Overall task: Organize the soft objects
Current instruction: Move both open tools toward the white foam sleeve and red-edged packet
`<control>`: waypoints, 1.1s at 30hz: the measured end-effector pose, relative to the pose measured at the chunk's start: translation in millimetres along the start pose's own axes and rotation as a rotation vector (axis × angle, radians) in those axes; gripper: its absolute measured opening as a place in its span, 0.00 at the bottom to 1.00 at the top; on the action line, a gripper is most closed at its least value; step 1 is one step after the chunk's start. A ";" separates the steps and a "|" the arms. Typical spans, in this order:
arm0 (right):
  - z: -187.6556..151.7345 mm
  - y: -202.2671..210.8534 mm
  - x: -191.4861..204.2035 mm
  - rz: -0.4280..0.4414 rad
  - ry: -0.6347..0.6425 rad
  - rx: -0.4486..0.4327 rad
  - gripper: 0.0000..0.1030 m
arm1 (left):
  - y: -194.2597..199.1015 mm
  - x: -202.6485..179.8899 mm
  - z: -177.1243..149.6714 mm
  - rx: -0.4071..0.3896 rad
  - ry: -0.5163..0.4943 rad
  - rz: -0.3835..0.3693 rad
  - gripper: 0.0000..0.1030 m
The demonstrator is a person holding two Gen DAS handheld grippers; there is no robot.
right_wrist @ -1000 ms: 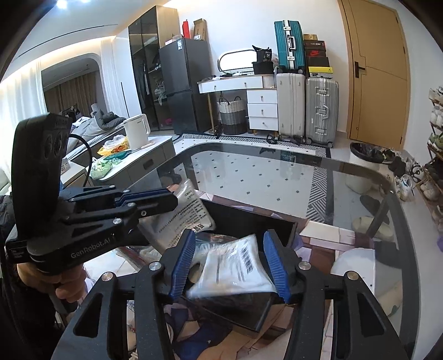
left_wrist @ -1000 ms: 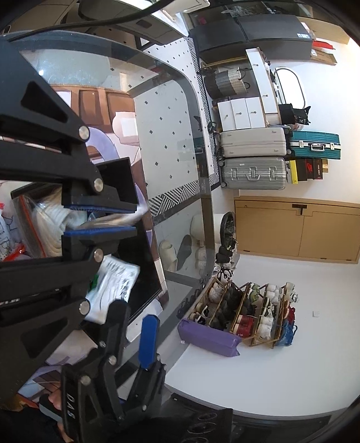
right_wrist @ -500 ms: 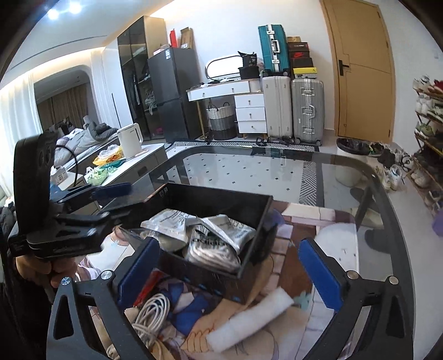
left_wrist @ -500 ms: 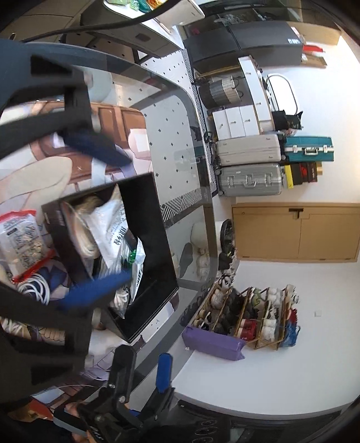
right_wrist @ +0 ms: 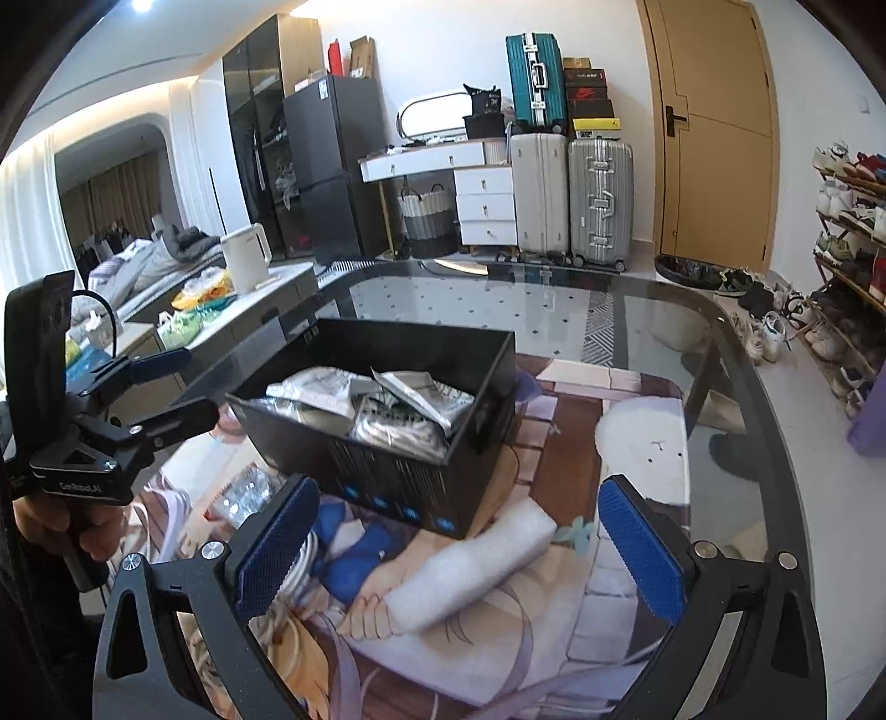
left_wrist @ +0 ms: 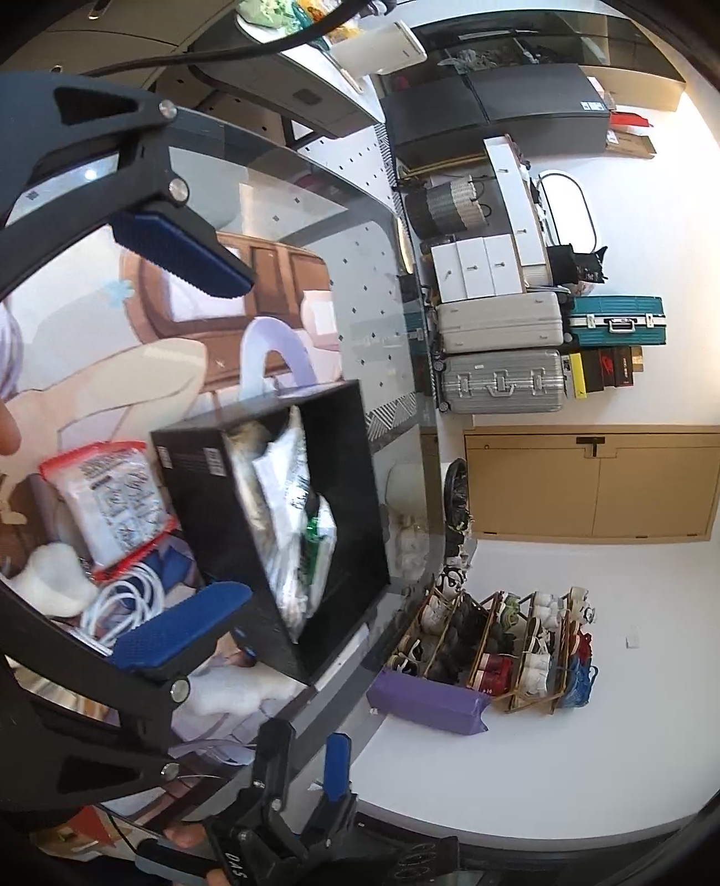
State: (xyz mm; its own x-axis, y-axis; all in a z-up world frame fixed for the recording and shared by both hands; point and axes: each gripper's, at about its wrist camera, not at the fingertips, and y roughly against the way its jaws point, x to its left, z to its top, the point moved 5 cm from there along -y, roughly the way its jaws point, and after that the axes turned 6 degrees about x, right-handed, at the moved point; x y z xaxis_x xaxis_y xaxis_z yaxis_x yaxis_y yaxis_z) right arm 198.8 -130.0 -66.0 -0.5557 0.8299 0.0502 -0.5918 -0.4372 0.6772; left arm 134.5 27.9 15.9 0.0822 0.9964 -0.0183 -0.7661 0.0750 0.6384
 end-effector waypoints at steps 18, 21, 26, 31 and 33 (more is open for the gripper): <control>-26.3 -25.6 -10.4 0.015 0.040 0.148 0.99 | -7.9 1.7 -22.8 0.061 0.012 0.015 1.00; -28.9 -30.0 -9.3 0.016 0.049 0.165 0.99 | -10.2 0.5 -24.3 0.071 0.010 0.011 1.00; -32.4 -37.2 -9.1 0.012 0.042 0.188 0.99 | -14.5 -2.0 -28.0 0.084 0.010 0.009 1.00; -31.9 -43.1 -9.1 0.017 0.009 0.203 0.99 | -17.5 -3.9 -30.2 0.096 0.006 0.006 1.00; -31.5 -45.0 -8.6 0.012 -0.001 0.206 0.99 | -18.0 -4.2 -31.1 0.101 0.006 0.003 1.00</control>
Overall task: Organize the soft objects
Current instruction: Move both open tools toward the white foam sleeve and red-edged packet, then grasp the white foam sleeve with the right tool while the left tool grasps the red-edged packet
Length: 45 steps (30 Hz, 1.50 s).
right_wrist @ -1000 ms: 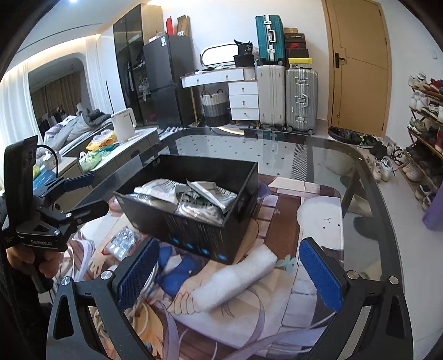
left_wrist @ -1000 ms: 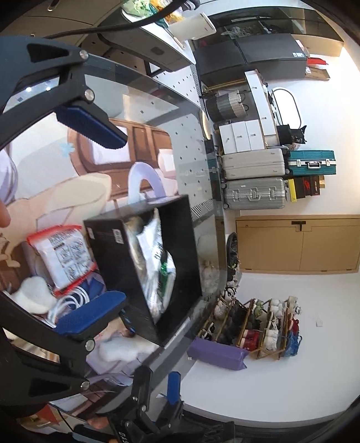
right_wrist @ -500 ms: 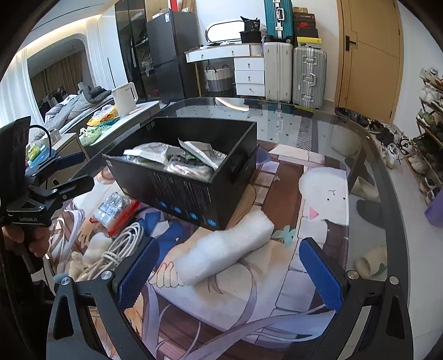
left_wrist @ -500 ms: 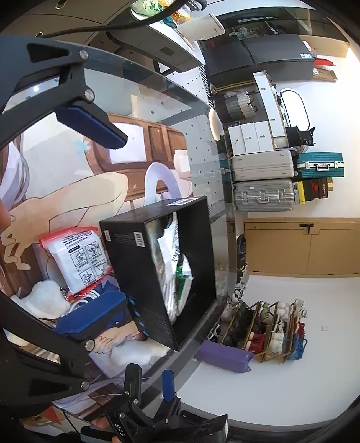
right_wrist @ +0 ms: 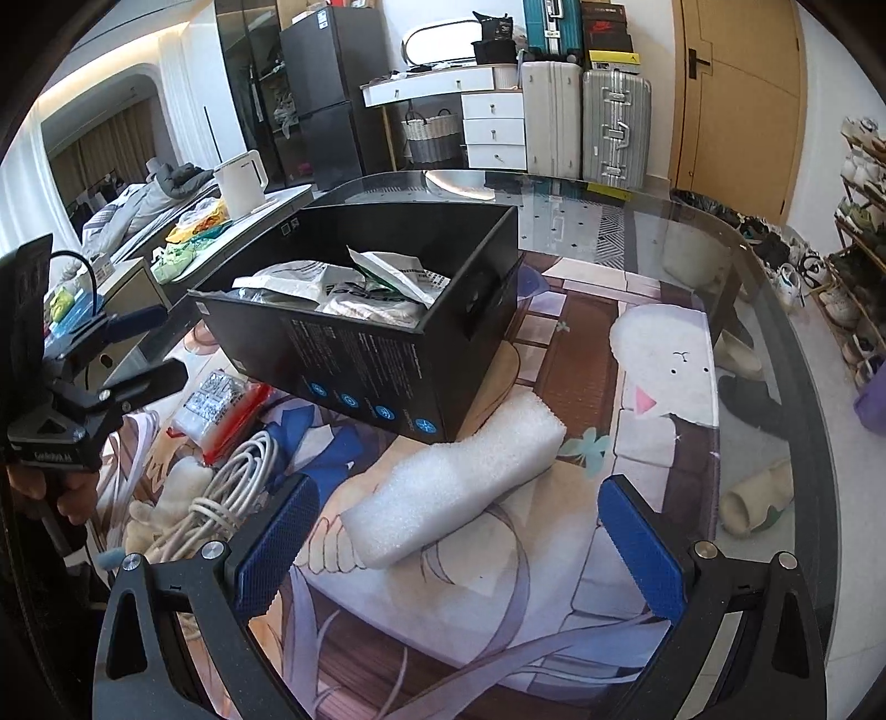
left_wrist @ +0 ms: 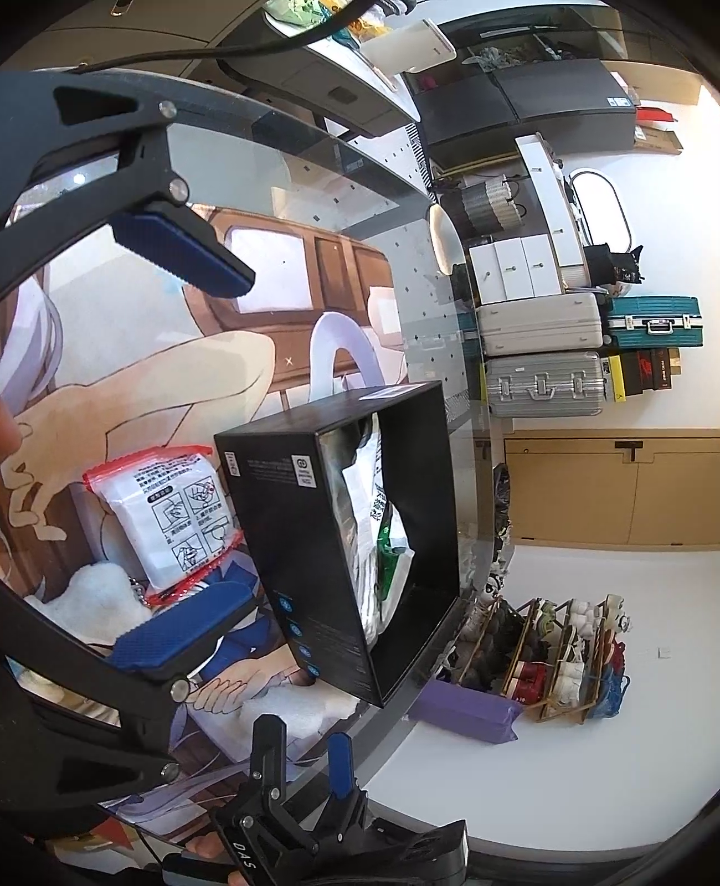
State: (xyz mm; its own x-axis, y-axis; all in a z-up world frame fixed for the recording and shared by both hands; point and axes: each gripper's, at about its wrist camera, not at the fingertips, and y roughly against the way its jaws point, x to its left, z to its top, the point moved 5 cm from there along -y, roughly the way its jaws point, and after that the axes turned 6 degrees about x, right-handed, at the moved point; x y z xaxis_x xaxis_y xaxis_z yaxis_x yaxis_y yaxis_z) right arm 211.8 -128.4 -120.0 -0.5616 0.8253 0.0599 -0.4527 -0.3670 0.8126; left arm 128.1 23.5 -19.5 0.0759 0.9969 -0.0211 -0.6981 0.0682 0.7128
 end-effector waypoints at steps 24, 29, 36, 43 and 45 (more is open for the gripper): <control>-1.0 -10.3 -23.2 -0.054 -0.122 0.031 0.99 | -2.9 -2.3 -3.1 0.019 -0.012 -0.001 1.00; 0.6 -12.8 -22.2 -0.059 -0.152 0.017 0.99 | -3.5 -2.9 -3.5 0.029 -0.011 -0.001 1.00; 0.0 -12.8 -22.7 -0.057 -0.134 0.018 0.79 | -6.2 -2.5 -5.4 0.054 0.002 -0.019 1.00; -1.4 -11.6 -23.3 -0.018 -0.138 0.028 0.60 | -6.3 -2.8 -5.8 0.056 0.002 -0.019 1.00; -0.9 -10.5 -23.1 -0.013 -0.137 0.025 0.55 | -6.6 -3.0 -6.0 0.056 0.003 -0.021 1.00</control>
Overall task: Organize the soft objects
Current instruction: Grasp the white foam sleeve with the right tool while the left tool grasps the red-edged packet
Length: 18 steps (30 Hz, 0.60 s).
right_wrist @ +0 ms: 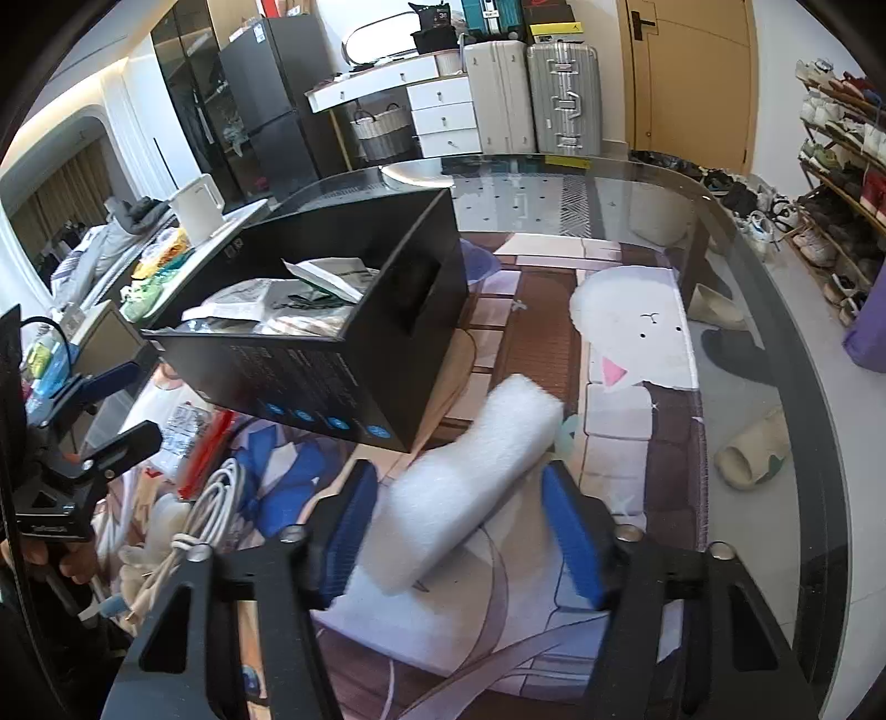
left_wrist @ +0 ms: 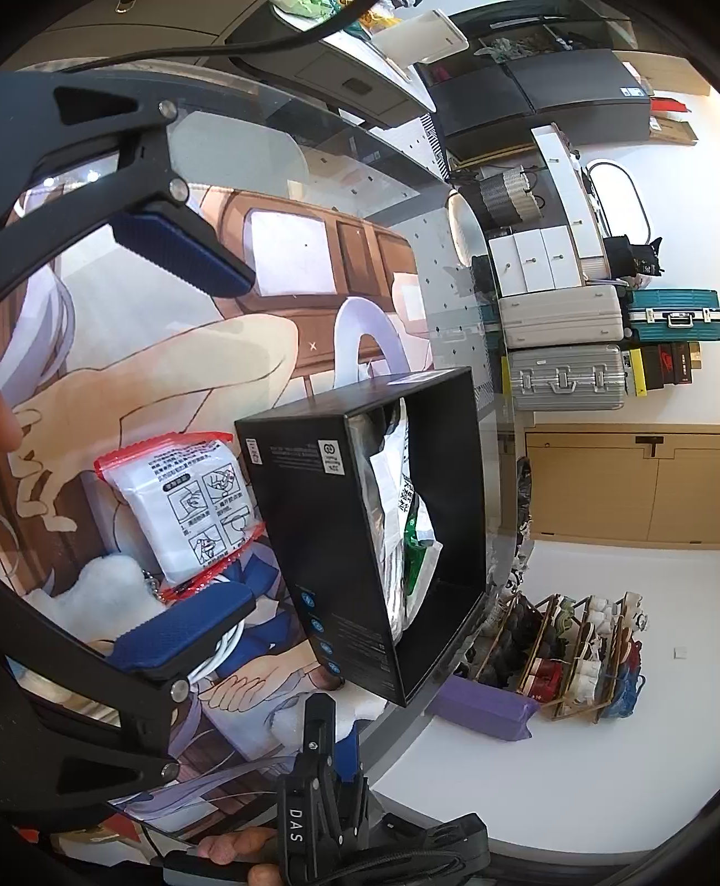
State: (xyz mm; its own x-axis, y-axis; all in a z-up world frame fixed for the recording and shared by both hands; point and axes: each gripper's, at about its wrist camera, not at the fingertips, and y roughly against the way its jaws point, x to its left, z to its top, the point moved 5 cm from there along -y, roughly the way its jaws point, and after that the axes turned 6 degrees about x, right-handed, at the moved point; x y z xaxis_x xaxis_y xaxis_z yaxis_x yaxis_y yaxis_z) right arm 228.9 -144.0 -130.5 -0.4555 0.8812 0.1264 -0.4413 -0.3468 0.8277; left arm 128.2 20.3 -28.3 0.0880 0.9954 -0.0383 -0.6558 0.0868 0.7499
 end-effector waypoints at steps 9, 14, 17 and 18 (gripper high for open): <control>2.1 7.2 -4.1 0.001 -0.011 -0.031 0.22 | 0.1 0.2 -0.1 0.000 -0.002 -0.003 1.00; 5.0 18.3 -8.0 -0.025 -0.006 -0.070 0.22 | 0.3 -0.1 -0.7 0.002 -0.003 -0.005 1.00; 6.9 28.0 -11.0 -0.034 -0.011 -0.098 0.22 | 0.7 -2.0 -1.7 0.006 -0.008 -0.012 1.00; 7.4 31.1 -11.2 -0.034 -0.012 -0.105 0.22 | 0.0 -2.8 -1.6 0.008 -0.009 -0.014 1.00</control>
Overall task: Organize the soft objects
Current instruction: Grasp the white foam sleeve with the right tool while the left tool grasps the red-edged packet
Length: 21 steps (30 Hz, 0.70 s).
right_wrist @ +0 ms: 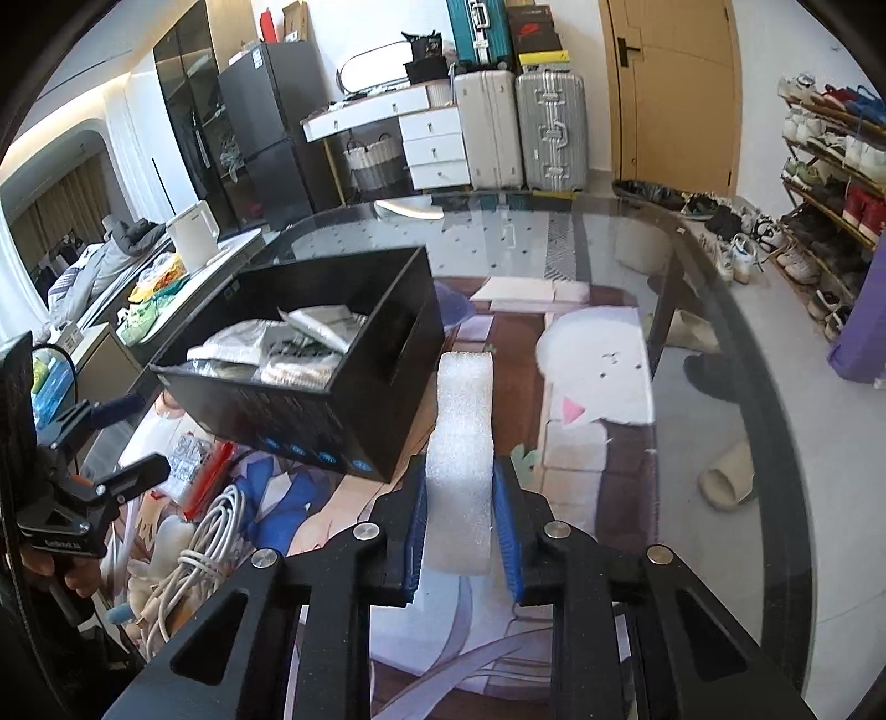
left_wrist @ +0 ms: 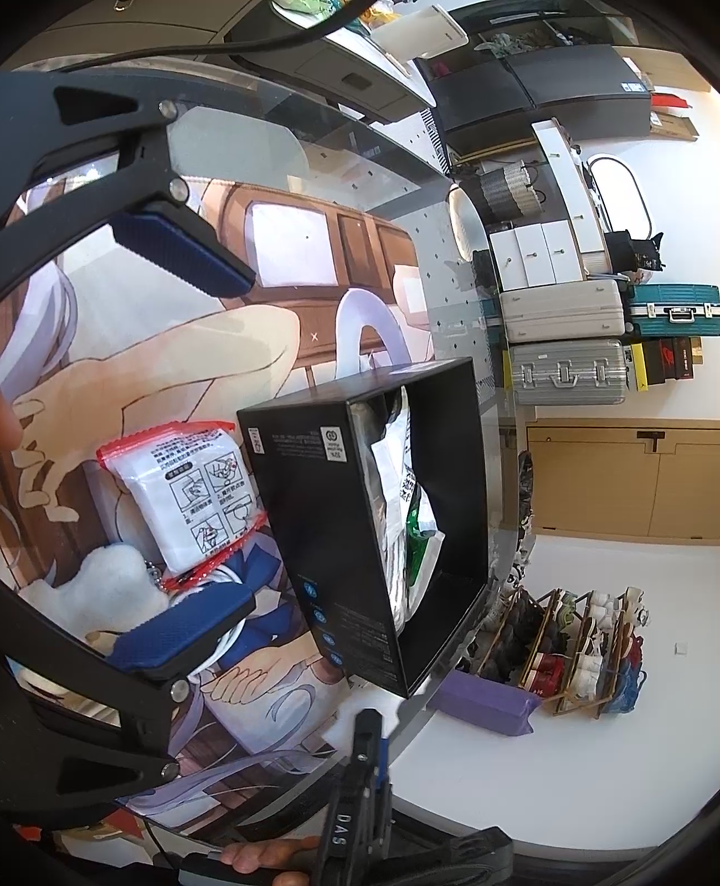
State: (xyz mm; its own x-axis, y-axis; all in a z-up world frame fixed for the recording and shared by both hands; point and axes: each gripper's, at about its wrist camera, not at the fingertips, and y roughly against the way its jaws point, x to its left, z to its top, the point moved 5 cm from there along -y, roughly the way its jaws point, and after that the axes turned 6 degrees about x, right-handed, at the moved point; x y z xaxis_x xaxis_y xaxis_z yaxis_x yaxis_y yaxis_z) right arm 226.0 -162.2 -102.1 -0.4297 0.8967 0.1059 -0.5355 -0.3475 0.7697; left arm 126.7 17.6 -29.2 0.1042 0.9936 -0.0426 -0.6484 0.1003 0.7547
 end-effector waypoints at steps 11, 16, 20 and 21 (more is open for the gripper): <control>3.1 13.8 2.3 -0.003 0.010 -0.044 0.22 | -18.8 -6.7 -5.0 0.081 0.035 -0.008 1.00; 3.6 12.8 2.2 -0.003 0.012 -0.044 0.22 | -30.5 -6.5 -7.7 0.142 0.052 0.027 1.00; 3.4 13.0 4.3 -0.001 0.021 -0.047 0.22 | -33.6 -2.4 -9.7 0.160 0.085 0.011 0.99; 3.3 13.0 4.7 0.000 0.021 -0.046 0.22 | -33.8 -2.1 -10.2 0.159 0.087 0.005 0.98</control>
State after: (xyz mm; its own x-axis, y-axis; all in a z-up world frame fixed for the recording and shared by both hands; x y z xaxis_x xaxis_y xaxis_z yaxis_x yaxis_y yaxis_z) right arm 219.4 -161.6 -89.5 -0.4445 0.8910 0.0923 -0.5682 -0.3601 0.7399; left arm 140.7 12.7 -61.3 0.0311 0.9955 -0.0898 -0.5202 0.0928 0.8490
